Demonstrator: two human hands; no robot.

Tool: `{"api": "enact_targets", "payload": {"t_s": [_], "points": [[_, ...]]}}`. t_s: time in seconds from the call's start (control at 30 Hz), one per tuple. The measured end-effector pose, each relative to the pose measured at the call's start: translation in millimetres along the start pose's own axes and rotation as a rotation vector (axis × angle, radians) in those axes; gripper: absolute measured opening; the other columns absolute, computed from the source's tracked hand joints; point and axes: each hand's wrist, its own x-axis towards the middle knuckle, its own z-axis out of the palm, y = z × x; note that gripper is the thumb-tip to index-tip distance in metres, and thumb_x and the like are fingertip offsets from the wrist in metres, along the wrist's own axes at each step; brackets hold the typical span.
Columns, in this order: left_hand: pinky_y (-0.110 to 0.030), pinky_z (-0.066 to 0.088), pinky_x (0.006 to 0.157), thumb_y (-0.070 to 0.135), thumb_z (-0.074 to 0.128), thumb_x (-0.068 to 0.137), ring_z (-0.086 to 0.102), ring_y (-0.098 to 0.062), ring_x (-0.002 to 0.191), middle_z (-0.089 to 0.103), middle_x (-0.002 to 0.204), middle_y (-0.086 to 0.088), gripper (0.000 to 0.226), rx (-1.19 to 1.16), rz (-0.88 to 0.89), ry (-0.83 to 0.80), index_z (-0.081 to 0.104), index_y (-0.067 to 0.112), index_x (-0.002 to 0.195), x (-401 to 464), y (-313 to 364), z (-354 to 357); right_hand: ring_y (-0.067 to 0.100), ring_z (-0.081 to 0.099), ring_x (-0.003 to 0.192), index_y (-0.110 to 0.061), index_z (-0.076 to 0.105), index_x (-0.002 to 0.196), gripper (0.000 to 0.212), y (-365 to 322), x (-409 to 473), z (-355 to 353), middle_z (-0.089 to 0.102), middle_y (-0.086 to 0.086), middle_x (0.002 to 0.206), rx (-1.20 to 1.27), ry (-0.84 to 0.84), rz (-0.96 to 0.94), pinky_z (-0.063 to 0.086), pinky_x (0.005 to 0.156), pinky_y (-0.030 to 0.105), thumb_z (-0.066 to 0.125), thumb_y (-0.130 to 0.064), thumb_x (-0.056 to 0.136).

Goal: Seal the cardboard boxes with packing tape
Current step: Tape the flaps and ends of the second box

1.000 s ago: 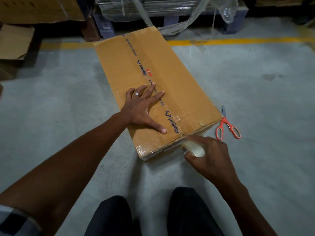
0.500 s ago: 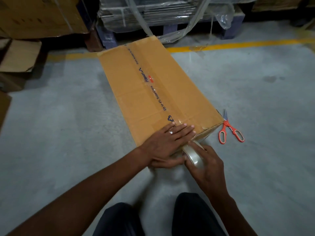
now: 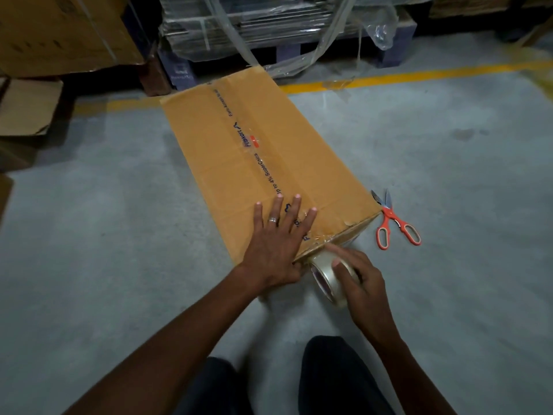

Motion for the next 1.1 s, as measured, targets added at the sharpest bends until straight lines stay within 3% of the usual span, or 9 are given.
{"api": "enact_targets", "payload": {"t_s": [0.1,0.27,0.37,0.47,0.6,0.77,0.87,0.97,1.1], "points": [[-0.07,-0.005,0.12,0.064,0.059,0.087,-0.018,-0.044,0.154,-0.022,0.17,-0.007,0.111,-0.015,0.046,0.054,-0.017,0.032,0.161,8,-14,5,0.001,0.064,0.112,-0.037,0.061,0.121,0.035,-1,1,0,0.067,-0.024,0.115,0.044,0.054,0.103,0.058,0.09,0.036,0.072,-0.049,0.09],[-0.066,-0.006,0.122,0.056,0.065,0.086,-0.017,-0.037,0.156,-0.021,0.17,0.001,0.11,0.013,0.152,-0.009,-0.012,0.038,0.162,15,-65,-4,0.001,0.072,0.084,-0.031,0.064,0.11,0.038,-15,14,32,0.077,-0.008,0.092,0.057,-0.021,0.26,0.056,0.072,0.026,0.081,-0.048,0.081],[-0.063,-0.004,0.124,0.057,0.068,0.083,-0.012,-0.034,0.157,-0.016,0.171,-0.002,0.112,0.111,0.152,-0.021,-0.009,0.038,0.162,14,-96,-13,0.004,0.07,0.082,-0.025,0.064,0.11,0.039,-19,23,69,0.075,-0.003,0.099,0.079,-0.041,0.324,0.051,0.069,0.022,0.081,-0.048,0.082],[-0.061,-0.001,0.125,0.051,0.066,0.083,0.002,-0.038,0.158,-0.001,0.171,-0.017,0.098,0.022,-0.024,0.278,0.017,0.027,0.164,-15,-80,-2,0.0,0.066,0.083,-0.023,0.063,0.111,0.039,-22,25,92,0.074,0.001,0.102,0.1,0.056,0.371,0.05,0.068,0.015,0.079,-0.046,0.084],[-0.055,0.029,0.117,0.024,0.067,0.078,0.036,-0.026,0.143,0.039,0.151,-0.009,0.067,-0.675,-0.426,0.807,0.049,0.024,0.142,-77,3,40,0.003,0.069,0.084,-0.028,0.059,0.115,0.042,-19,14,92,0.075,-0.003,0.097,0.072,0.063,0.339,0.051,0.068,0.018,0.077,-0.051,0.085],[-0.034,0.042,0.11,0.042,0.065,0.077,0.045,-0.007,0.133,0.046,0.145,0.005,0.07,-1.43,-0.575,0.552,0.044,0.031,0.143,-75,26,59,0.002,0.073,0.084,-0.027,0.06,0.125,0.035,-13,7,81,0.076,-0.008,0.094,0.134,-0.03,0.313,0.061,0.079,0.029,0.073,-0.035,0.093],[-0.041,0.051,0.103,0.03,0.065,0.077,0.055,-0.015,0.128,0.055,0.14,-0.001,0.065,-1.568,-0.474,0.416,0.051,0.028,0.141,-66,20,62,0.003,0.073,0.084,-0.027,0.065,0.122,0.032,-14,11,75,0.075,-0.013,0.088,0.211,-0.056,0.367,0.061,0.082,0.033,0.074,-0.03,0.091],[-0.027,0.054,0.088,0.016,0.058,0.08,0.063,-0.01,0.115,0.063,0.129,0.0,0.059,-1.717,-0.472,0.389,0.053,0.021,0.139,-63,23,59,0.014,0.075,0.091,-0.029,0.065,0.117,0.036,-9,14,77,0.077,-0.004,0.096,0.233,-0.052,0.399,0.062,0.087,0.045,0.08,-0.036,0.086],[-0.029,0.057,0.077,0.025,0.062,0.091,0.065,-0.02,0.108,0.066,0.121,-0.003,0.037,-1.723,-0.533,0.293,0.06,0.03,0.128,-61,28,66,0.018,0.07,0.097,-0.029,0.067,0.113,0.037,-2,11,79,0.072,0.0,0.11,0.131,-0.026,0.483,0.061,0.088,0.048,0.078,-0.048,0.084]]}}
